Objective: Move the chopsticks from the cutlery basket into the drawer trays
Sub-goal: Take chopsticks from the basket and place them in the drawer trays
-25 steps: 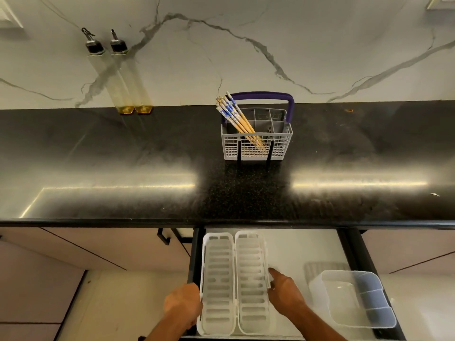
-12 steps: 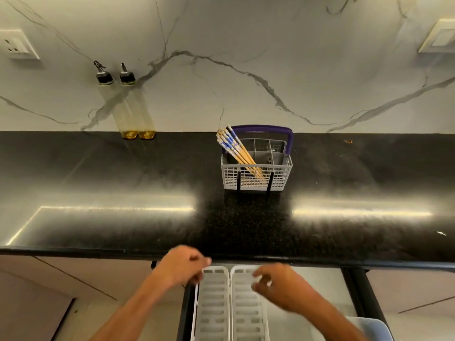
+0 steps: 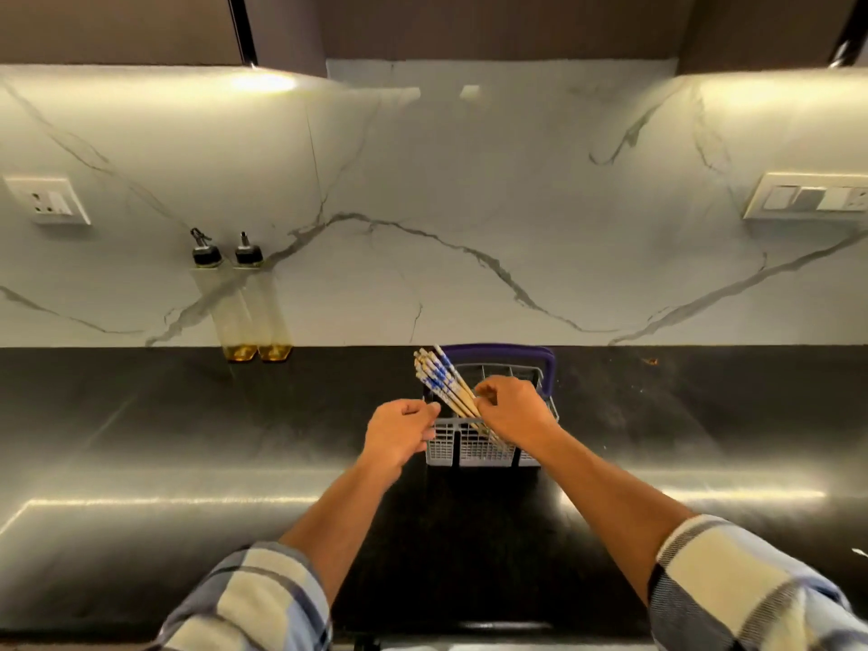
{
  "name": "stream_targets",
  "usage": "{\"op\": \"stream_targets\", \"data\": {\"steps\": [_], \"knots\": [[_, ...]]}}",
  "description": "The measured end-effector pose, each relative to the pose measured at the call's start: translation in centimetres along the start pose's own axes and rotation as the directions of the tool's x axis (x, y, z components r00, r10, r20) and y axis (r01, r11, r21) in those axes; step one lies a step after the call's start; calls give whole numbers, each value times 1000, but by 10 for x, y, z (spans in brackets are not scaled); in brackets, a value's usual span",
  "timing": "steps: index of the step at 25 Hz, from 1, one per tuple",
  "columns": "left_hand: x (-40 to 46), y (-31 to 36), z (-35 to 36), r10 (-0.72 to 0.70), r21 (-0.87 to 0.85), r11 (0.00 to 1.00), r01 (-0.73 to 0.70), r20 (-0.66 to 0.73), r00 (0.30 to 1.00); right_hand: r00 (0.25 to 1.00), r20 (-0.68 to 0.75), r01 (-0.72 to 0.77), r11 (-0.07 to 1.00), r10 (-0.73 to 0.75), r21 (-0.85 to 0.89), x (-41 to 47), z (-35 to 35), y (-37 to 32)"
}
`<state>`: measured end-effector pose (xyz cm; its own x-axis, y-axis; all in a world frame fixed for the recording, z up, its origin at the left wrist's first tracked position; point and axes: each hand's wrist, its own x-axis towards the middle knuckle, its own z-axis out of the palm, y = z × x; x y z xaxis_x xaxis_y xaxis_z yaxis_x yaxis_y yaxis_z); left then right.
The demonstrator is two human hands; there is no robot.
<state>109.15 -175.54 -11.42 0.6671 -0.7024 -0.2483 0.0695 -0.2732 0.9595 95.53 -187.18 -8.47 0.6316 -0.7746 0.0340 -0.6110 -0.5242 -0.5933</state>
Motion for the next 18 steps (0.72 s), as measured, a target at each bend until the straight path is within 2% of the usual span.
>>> {"op": "stream_targets", "data": {"steps": [4, 12, 18], "knots": [[24, 2, 15, -17, -50, 999, 15, -50, 999, 999, -26, -29, 999, 28, -40, 28, 1, 4], [38, 4, 32, -67, -122, 991, 56, -88, 994, 984, 169, 74, 989, -52, -129, 54, 14, 13], [38, 5, 40, -109, -162, 983, 87, -130, 986, 986, 156, 83, 991, -66, -108, 58, 19, 16]]}}
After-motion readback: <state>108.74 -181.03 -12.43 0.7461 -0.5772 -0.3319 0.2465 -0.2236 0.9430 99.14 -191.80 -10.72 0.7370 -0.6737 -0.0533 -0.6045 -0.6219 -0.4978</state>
